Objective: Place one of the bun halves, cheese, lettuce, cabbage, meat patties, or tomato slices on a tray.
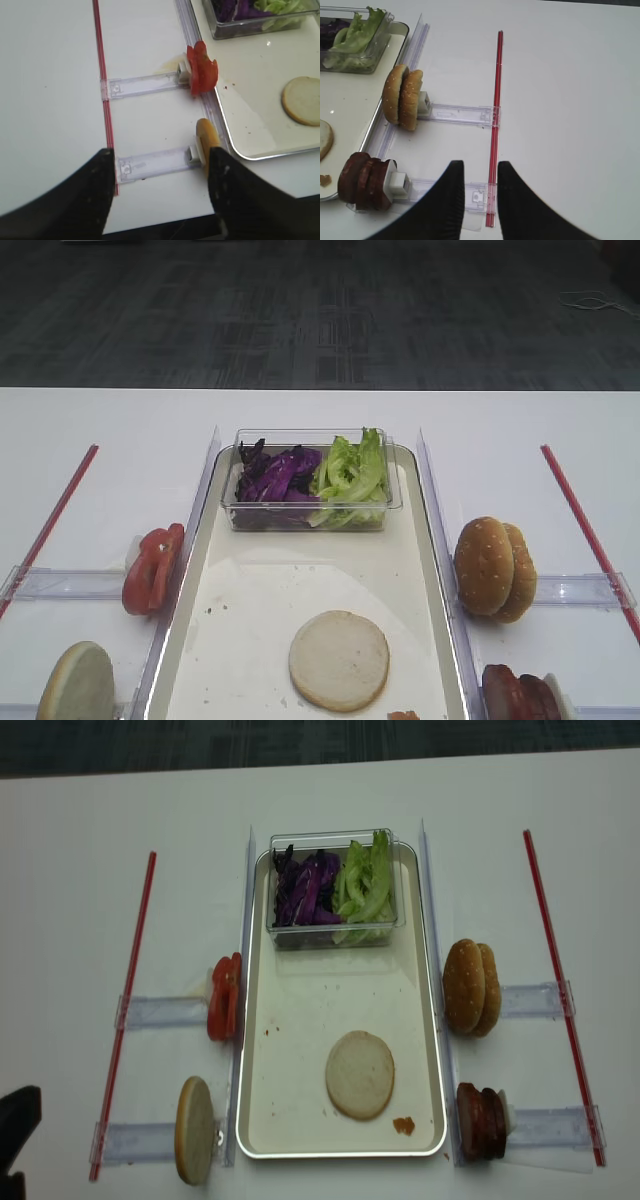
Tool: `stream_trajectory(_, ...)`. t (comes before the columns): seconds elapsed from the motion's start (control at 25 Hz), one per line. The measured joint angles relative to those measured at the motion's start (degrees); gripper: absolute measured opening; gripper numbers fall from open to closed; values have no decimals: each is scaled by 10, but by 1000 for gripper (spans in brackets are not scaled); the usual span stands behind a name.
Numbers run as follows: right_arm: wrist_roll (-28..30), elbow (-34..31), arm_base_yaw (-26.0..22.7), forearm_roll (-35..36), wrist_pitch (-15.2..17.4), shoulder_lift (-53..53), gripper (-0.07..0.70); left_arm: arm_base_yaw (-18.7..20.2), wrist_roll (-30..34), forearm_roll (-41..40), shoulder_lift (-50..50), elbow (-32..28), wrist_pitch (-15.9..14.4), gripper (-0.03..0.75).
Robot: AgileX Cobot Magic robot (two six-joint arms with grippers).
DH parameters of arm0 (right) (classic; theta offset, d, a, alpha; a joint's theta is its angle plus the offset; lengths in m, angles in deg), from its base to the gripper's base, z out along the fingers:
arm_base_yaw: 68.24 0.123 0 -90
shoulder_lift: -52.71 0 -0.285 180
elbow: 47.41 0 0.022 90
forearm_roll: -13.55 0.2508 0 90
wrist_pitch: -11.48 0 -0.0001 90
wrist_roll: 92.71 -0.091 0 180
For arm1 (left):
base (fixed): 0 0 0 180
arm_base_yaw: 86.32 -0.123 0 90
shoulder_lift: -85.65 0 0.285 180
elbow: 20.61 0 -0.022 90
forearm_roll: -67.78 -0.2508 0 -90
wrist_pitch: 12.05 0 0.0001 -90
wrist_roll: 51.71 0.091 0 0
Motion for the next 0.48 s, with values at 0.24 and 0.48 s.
stream_trajectory(0.24, 0, 0, 0, 0, 0, 0, 201, 0, 3, -5, -64, -45, 0, 393)
stream_trajectory(0.48, 0, 0, 0, 0, 0, 0, 201, 0, 3, -8, -139, -88, 0, 393)
